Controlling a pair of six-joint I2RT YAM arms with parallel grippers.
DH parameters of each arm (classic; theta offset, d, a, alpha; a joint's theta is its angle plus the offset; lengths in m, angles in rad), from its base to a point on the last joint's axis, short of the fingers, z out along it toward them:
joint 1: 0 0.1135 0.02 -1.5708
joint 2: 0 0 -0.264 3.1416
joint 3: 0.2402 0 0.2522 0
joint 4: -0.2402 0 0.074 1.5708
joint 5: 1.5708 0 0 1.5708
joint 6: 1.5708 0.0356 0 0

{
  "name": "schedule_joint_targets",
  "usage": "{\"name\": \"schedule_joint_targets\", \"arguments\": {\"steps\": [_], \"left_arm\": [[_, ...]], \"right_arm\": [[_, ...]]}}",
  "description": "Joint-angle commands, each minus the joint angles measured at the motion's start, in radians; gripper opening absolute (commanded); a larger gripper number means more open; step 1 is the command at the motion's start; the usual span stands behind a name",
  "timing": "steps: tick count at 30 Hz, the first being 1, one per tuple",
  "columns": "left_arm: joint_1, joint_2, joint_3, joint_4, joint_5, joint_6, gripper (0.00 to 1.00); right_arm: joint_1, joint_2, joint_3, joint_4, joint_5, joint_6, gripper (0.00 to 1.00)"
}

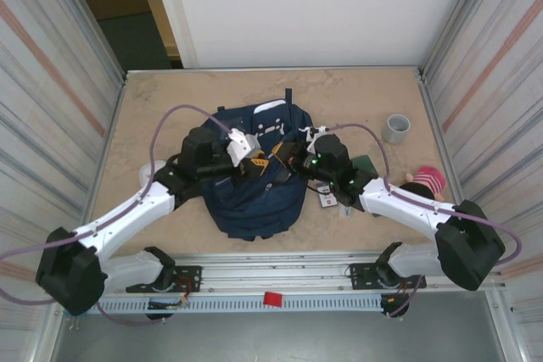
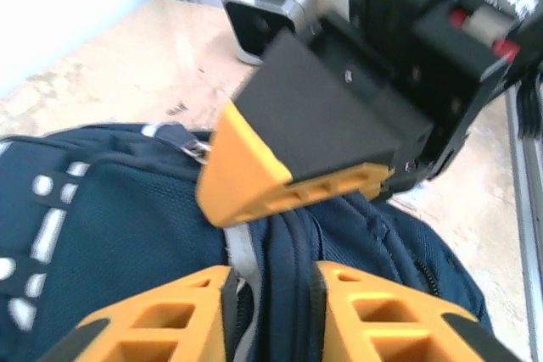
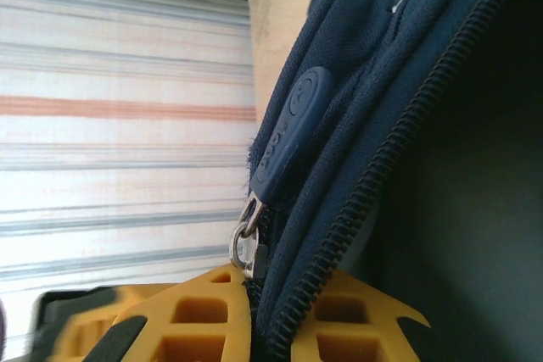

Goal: Pack the student bag

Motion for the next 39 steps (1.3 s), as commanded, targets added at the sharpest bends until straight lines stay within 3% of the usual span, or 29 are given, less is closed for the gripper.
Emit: {"name": "schedule_joint_targets", "arguments": {"steps": [1,6,12,21,27,39], "left_arm": [[-0.022,-0.095,0.052,-0.106,-0.121,-0.176,0.37],[-0.159,-0.239,-0.016,-0.262,-0.368,-0.466,0.42],[-0.324,-0.297,-0.043,-0.406,-0.545,-0.778,0.48],[-0.447,-0.192,0.015,-0.611,-0.595,-0.983,0.5],[-0.479,-0.176,0.009,-0.576,-0.683,-1.024,0.51],[-0.477,-0.124,0.028,-0.497,-0.8,-0.925,0.5]], "right_arm": [[0.025,-0.011,0.034,0.023,0.081,-0.037,0.0],[0.055,0.011,0.065,0.002,0.108,-0.058,0.0],[0.082,0.043,0.093,0.009,0.113,-0.069,0.0],[0.097,0.066,0.138,-0.03,0.115,-0.087,0.0],[0.108,0.079,0.15,-0.027,0.113,-0.086,0.0],[0.131,0.106,0.17,-0.009,0.093,-0.09,0.0]]}}
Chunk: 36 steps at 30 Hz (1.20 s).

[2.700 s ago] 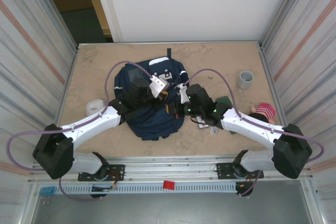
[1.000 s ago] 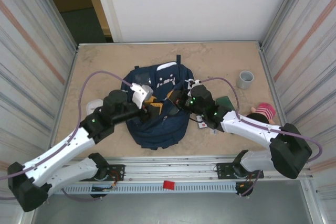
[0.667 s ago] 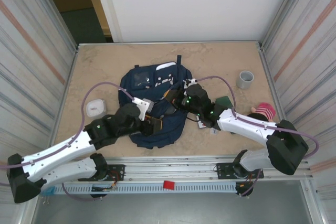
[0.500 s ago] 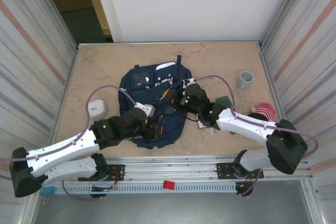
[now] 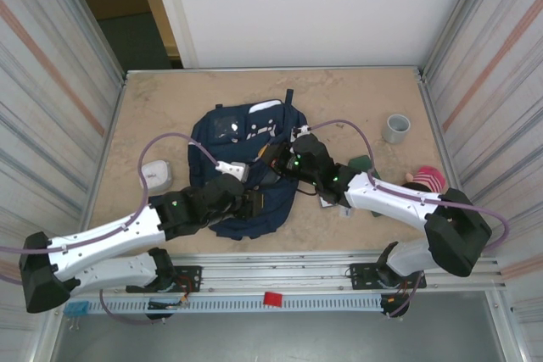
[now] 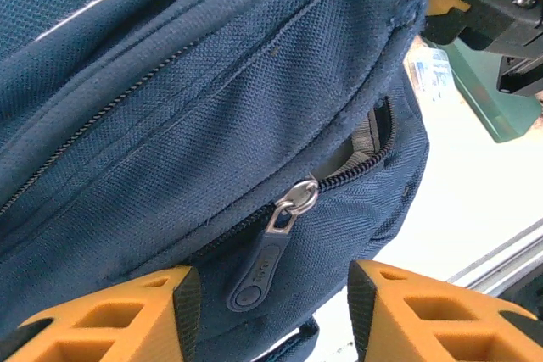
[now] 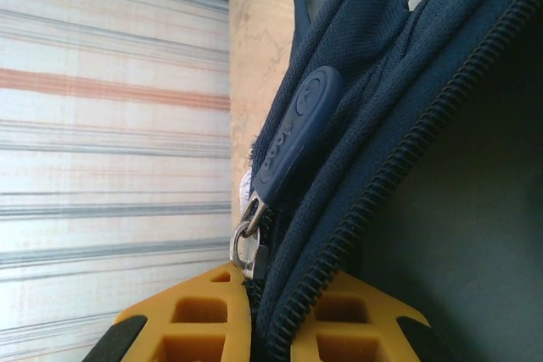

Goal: Pack the student bag

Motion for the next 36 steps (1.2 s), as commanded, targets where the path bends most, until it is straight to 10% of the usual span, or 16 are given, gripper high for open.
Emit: {"name": "schedule_joint_targets", "arguments": {"steps": [1,19,33,36], "left_arm": [[-0.003,0.013,0.028,0.032,-0.071,0.036,0.5],[0.063,0.068,0.046,0.045,-0.015,0.059,0.01],[0.142,-0.097,-0.089,-0.022,0.029,0.099,0.0],[0.191,-0.122,-0.12,0.079,0.119,0.131,0.0]], "right_arm": [[0.022,0.001,0.048,0.068,-0.014,-0.027,0.0],[0.015,-0.006,0.023,0.08,-0.025,-0.015,0.0],[-0.251,-0.066,0.058,-0.054,-0.272,-0.094,0.0],[-0.258,-0.079,0.054,-0.056,-0.278,-0.095,0.13]]}}
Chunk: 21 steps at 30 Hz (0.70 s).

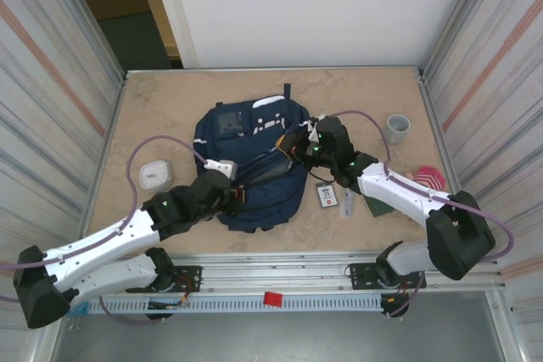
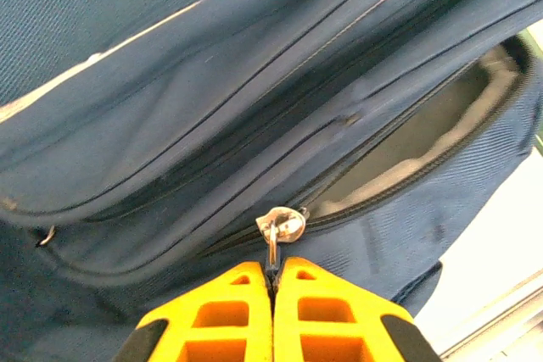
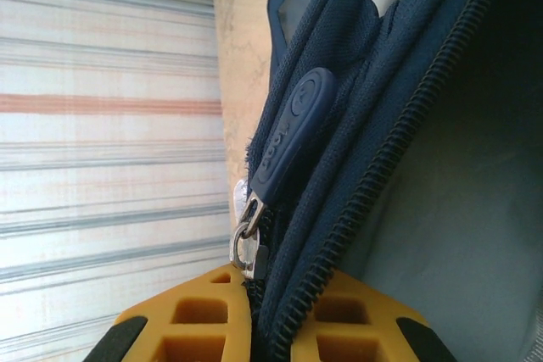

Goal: Pack the student bag

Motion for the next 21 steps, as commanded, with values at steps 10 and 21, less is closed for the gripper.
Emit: {"name": "schedule_joint_targets", "arguments": {"steps": [10,21], "left_arm": [[0.082,0.092,0.026,0.348,0.278,0.083,0.0],[0.1,0.05,0.018,0.2,0.162,0.087,0.0]], "right_arm": [[0.182,-0.053,-0.102,0.139,0.211,0.079,0.56],[0.128,-0.031,-0.024,0.047,0.143,-0.025,0.08]]}}
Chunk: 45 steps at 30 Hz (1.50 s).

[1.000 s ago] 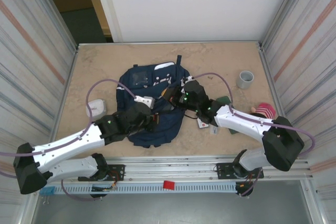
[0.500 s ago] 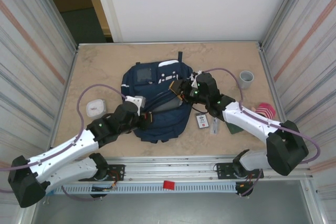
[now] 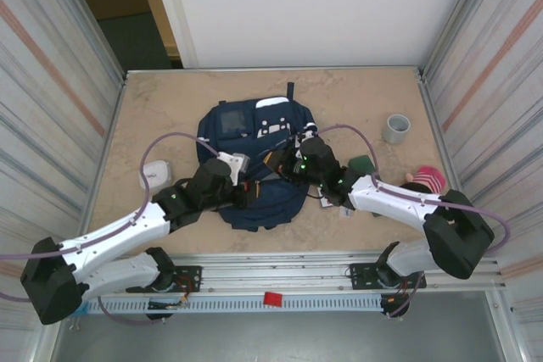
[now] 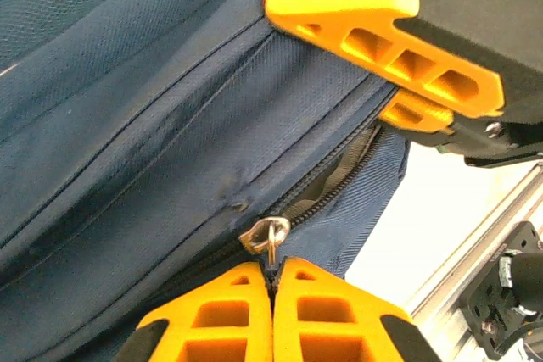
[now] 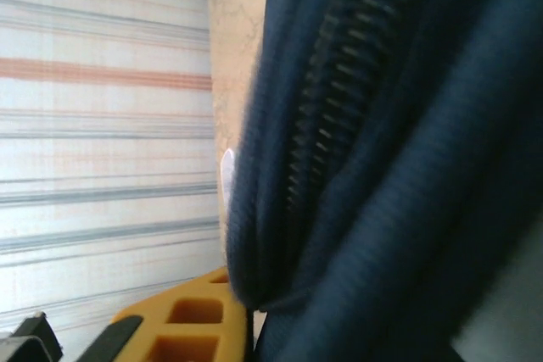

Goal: Pack the student bag

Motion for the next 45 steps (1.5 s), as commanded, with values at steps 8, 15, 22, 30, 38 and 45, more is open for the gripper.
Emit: {"name": "schedule_joint_targets", "arguments": {"steps": [8,15,22,30,38,45], "left_arm": [[0.184,-0.136,-0.061,-0.047,0.007,0.072,0.0],[0.188,-0.121,-0.056,0.06,0.082,0.097,0.0],[0.188,-0.107,-0.049,0.12,0.116,0.099,0.0],[0.207,-0.125,-0.041,0.022,-0.015,0.137,0.0],[0.445,-0.051,-0.049,0.055,0.085,0.145,0.0],[0.636,0.099,0.002,0.104,0.142,0.187,0.0]], "right_arm": [[-0.295,-0.082,0.219,-0.344,-0.314,-0.285,0.09],[-0.255,-0.018,0.227,-0.261,-0.295,-0.212,0.5],[-0.072,0.022,0.151,-0.136,-0.021,-0.079,0.58],[-0.114,0.04,0.263,-0.266,-0.111,-0.258,0.09],[-0.232,0.086,0.582,-0.583,-0.465,-0.511,0.04],[-0.285,0.163,0.774,-0.739,-0.664,-0.618,0.04]]}}
